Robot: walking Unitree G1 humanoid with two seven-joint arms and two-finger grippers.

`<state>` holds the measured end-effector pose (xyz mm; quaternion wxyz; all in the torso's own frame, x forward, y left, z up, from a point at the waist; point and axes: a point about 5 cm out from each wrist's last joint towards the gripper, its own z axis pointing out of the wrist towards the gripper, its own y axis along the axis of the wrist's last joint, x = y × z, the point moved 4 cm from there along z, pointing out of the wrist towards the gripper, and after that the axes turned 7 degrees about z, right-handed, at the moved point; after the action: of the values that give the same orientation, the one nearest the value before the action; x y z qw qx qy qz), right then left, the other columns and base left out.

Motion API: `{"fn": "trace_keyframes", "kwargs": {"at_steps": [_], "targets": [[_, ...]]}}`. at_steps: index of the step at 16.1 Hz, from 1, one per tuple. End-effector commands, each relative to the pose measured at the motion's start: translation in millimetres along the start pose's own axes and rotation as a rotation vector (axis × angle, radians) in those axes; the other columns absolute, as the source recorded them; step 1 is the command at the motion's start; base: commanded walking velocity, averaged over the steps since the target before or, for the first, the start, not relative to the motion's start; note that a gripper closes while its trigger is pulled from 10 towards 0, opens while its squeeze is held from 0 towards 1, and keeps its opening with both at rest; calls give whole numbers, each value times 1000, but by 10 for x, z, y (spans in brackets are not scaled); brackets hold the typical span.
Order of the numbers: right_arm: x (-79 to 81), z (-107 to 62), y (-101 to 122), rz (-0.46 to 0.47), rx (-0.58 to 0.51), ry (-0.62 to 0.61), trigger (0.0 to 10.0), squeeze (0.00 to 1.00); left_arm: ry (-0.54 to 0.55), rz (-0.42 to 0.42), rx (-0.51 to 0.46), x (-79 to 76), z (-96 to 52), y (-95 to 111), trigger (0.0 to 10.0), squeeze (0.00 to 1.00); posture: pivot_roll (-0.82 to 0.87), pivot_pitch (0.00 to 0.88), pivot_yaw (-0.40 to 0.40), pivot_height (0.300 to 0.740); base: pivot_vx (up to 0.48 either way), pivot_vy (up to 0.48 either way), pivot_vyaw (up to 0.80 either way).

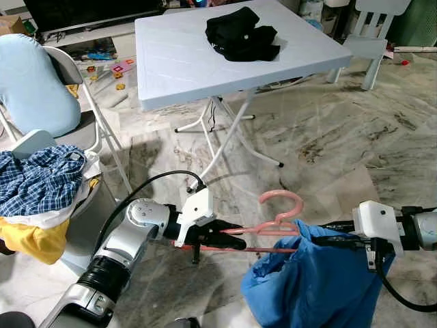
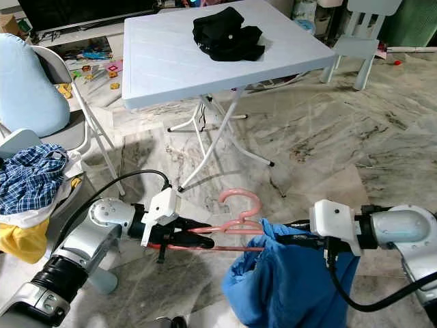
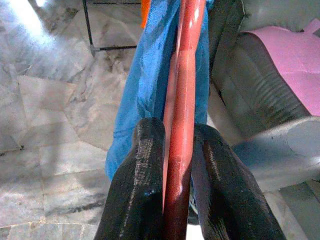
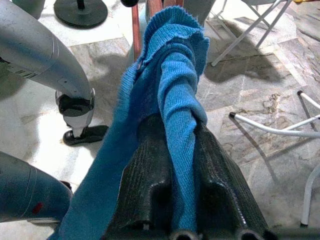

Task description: Hang hanger

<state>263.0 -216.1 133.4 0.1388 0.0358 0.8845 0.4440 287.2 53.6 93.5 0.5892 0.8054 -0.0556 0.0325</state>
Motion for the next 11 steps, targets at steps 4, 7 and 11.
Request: {"fn": "trace_keyframes", "kwargs": {"at_steps": [4,7,11], "targets": [[-84,16,98,-47,-20,-19,10000,0,-11,3,36,16,-41,-40,0,0,-123,61,83,740,0,0,0],[-116,63,96,-39,-24,-37,10000,0,7,-4,34,31,-34,-65,0,0,-121,56,82,740,0,0,0],[-233,151,20,105,-32,-78,10000,1000,110,-37,-6,88,-3,-123,0,0,-115,57,70,740,0,0,0]]}}
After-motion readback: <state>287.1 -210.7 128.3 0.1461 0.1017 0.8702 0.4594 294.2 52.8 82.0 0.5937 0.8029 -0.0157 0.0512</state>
